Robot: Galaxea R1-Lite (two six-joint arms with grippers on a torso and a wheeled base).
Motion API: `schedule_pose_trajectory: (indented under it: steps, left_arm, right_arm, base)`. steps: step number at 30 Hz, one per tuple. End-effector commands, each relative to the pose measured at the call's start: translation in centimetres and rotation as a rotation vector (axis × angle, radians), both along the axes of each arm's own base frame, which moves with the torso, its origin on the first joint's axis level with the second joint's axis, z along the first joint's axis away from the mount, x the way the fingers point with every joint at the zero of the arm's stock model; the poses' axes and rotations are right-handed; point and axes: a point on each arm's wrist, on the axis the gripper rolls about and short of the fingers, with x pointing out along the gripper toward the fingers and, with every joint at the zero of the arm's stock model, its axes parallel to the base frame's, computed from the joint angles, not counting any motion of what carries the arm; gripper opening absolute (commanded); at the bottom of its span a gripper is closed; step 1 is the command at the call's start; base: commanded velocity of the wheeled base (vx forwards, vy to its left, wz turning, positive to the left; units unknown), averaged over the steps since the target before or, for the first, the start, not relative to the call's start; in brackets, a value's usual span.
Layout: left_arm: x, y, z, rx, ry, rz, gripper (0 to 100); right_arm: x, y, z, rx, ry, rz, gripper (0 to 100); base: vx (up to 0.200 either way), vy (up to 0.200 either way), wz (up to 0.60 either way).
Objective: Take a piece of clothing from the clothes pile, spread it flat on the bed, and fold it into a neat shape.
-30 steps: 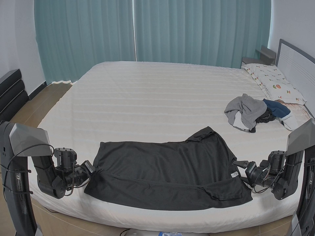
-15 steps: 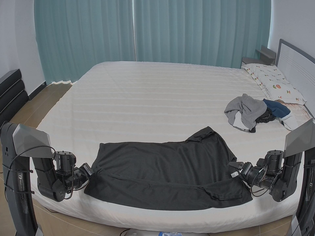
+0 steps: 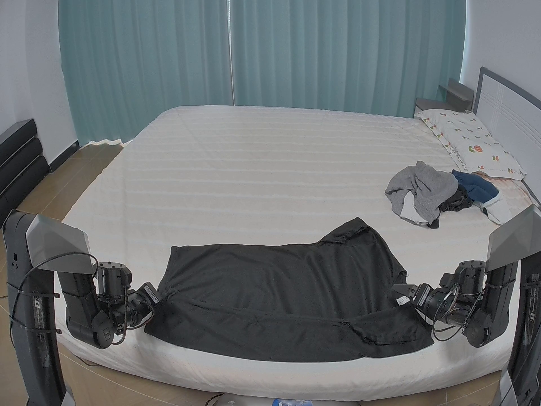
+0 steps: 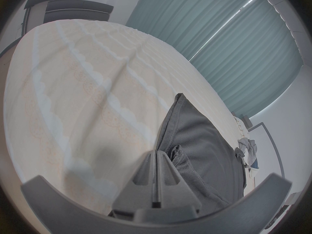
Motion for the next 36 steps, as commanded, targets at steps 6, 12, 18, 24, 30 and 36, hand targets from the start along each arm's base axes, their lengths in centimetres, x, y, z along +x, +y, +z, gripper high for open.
schedule_pose_trajectory:
  steps: [6, 12, 18, 24, 30, 36]
  left_arm:
    - [0.0, 0.0, -0.1, 0.000, 0.002, -0.001, 0]
    - [0.1, 0.0, -0.1, 0.000, -0.001, -0.001, 0]
    - [0.1, 0.0, -0.1, -0.002, -0.001, 0.000, 0]
    - [0.1, 0.0, -0.1, 0.000, -0.001, -0.001, 0]
    - [0.1, 0.0, -0.2, 0.000, 0.004, -0.001, 0]
    - [0.1, 0.0, -0.2, 0.002, 0.003, -0.001, 0]
  right_arm:
    - [0.1, 0.1, -0.9, -0.019, 0.013, 0.015, 100]
    - [-0.4, 0.1, -1.6, -0.060, 0.032, 0.040, 0]
    - [-0.6, -0.1, -1.3, -0.060, 0.030, 0.032, 0]
    - [-0.6, -0.3, -0.8, -0.061, 0.014, 0.022, 0]
    - [-0.1, -0.6, 0.0, -0.048, -0.020, -0.001, 0]
    - [0.6, -0.7, 0.2, -0.042, -0.047, -0.007, 0]
  base:
    - [0.000, 0.000, 0.00]
    - [0.000, 0.000, 0.00]
    - [0.000, 0.000, 0.00]
    - [0.000, 0.000, 0.00]
    - [0.000, 0.000, 0.00]
    - [0.000, 0.000, 0.00]
